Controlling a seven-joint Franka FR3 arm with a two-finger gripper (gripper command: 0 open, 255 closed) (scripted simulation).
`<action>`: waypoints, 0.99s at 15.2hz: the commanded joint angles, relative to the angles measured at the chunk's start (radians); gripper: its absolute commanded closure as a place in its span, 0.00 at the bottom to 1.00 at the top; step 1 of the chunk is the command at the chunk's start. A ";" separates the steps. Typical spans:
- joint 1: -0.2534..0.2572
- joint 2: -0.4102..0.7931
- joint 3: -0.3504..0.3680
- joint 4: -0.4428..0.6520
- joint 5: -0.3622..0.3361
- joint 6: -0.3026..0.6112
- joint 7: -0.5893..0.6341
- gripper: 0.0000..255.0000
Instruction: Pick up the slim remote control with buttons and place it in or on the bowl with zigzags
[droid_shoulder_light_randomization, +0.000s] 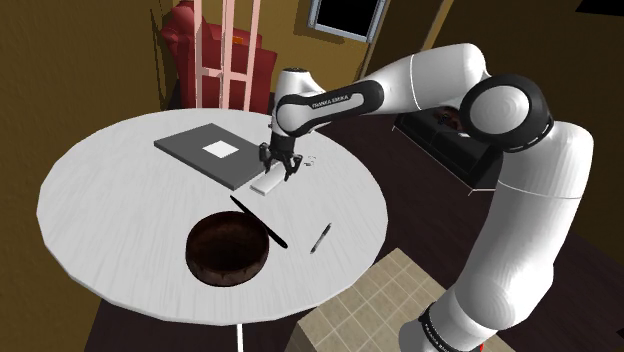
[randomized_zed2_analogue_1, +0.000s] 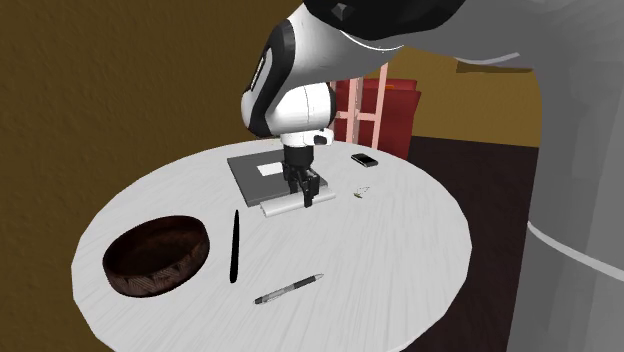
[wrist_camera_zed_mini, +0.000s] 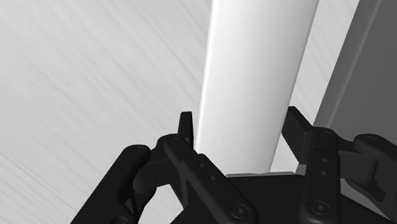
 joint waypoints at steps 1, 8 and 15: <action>-0.003 -0.016 0.003 0.005 0.007 -0.019 -0.005 1.00; -0.007 -0.055 0.010 0.049 0.026 -0.100 -0.018 1.00; -0.009 -0.084 0.015 0.105 0.040 -0.183 -0.028 1.00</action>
